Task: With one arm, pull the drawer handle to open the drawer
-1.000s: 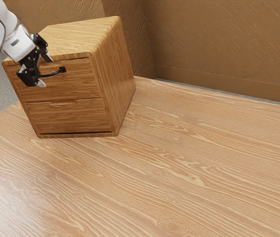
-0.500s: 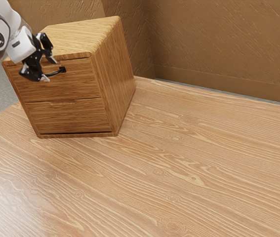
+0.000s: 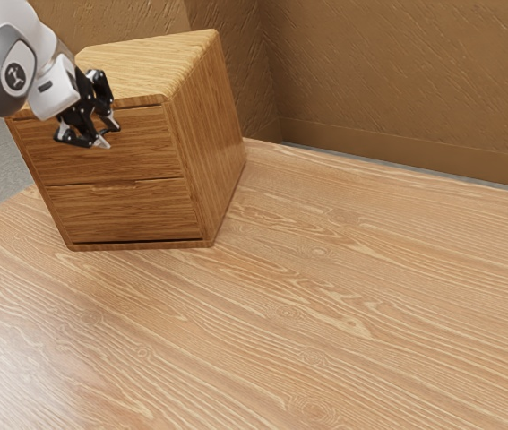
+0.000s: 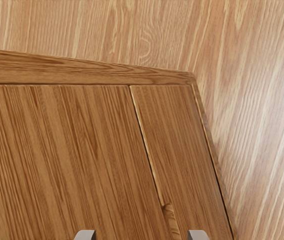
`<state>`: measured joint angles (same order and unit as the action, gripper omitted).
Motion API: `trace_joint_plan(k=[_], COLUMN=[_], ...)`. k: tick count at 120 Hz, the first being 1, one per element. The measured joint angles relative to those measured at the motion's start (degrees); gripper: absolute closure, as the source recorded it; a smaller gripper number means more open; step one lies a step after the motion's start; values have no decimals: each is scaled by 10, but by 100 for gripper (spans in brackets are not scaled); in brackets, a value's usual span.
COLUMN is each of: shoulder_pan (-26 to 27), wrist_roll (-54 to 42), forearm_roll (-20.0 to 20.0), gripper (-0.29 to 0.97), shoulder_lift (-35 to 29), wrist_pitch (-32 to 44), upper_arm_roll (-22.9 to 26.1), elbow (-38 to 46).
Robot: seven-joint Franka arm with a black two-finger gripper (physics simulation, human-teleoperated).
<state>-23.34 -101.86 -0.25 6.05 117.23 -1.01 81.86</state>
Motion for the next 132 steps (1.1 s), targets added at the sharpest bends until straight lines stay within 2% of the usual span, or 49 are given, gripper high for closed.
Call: trace_joint_plan(k=[14, 49, 104, 132], shoulder_pan=[-4, -21, -46, -50], wrist_roll=[-4, -11, -17, -19], forearm_roll=[-4, -28, -35, -39], gripper=[51, 50, 49, 49], shoulder_lift=[2, 59, 34, 44], wrist_pitch=[-2, -23, -51, -56], upper_arm_roll=[0, 0, -2, 0], elbow=[-23, -97, -83, -81])
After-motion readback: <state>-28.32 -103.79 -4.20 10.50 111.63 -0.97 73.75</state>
